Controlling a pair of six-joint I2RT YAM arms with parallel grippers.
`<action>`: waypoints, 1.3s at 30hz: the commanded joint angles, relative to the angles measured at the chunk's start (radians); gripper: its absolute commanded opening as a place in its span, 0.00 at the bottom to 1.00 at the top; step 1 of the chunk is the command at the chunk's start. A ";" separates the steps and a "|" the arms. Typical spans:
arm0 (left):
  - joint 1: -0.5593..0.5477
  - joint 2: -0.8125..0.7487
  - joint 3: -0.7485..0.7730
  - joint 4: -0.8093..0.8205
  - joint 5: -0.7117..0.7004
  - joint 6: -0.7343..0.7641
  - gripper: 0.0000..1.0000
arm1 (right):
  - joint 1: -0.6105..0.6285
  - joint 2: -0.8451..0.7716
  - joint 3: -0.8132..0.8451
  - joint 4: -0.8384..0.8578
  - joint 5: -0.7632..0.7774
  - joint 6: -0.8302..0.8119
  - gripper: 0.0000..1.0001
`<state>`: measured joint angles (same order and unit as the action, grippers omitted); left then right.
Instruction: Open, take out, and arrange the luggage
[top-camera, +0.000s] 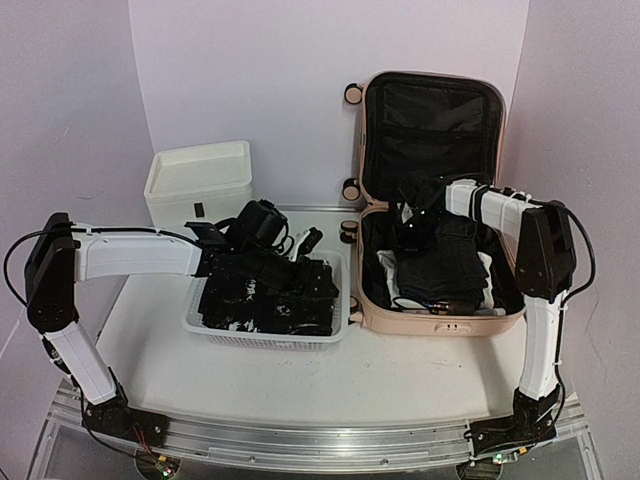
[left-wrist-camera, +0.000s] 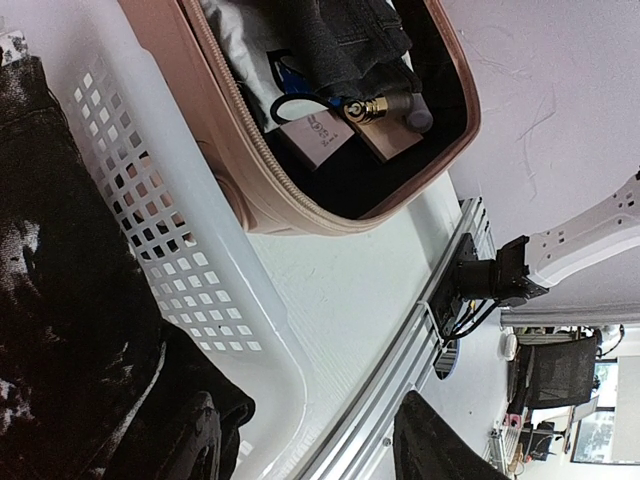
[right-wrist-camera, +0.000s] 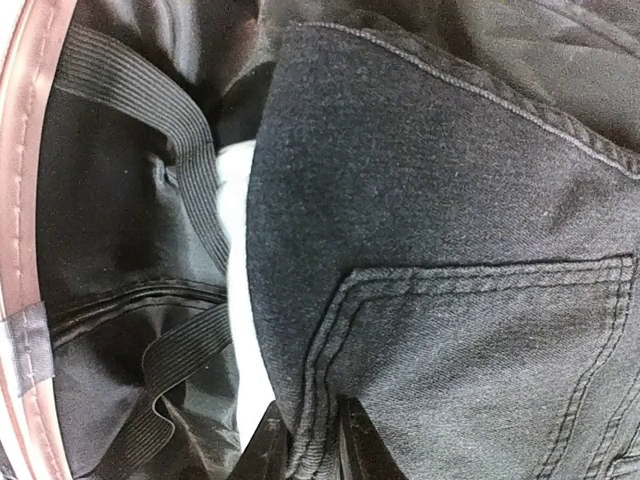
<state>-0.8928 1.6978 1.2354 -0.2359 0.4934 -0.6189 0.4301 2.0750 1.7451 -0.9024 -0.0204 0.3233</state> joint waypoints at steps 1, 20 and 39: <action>0.006 -0.049 0.004 0.021 -0.005 0.008 0.60 | -0.014 -0.008 0.008 0.028 -0.023 0.007 0.20; 0.039 -0.099 -0.031 0.011 -0.040 0.021 0.60 | -0.020 -0.144 -0.025 0.029 -0.223 0.067 0.00; 0.199 -0.282 -0.155 -0.047 -0.177 0.039 0.65 | 0.128 -0.355 -0.085 -0.023 -0.584 0.244 0.00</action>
<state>-0.7654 1.5314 1.1137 -0.2466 0.4038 -0.6041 0.4808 1.7840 1.6394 -0.9463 -0.5129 0.4847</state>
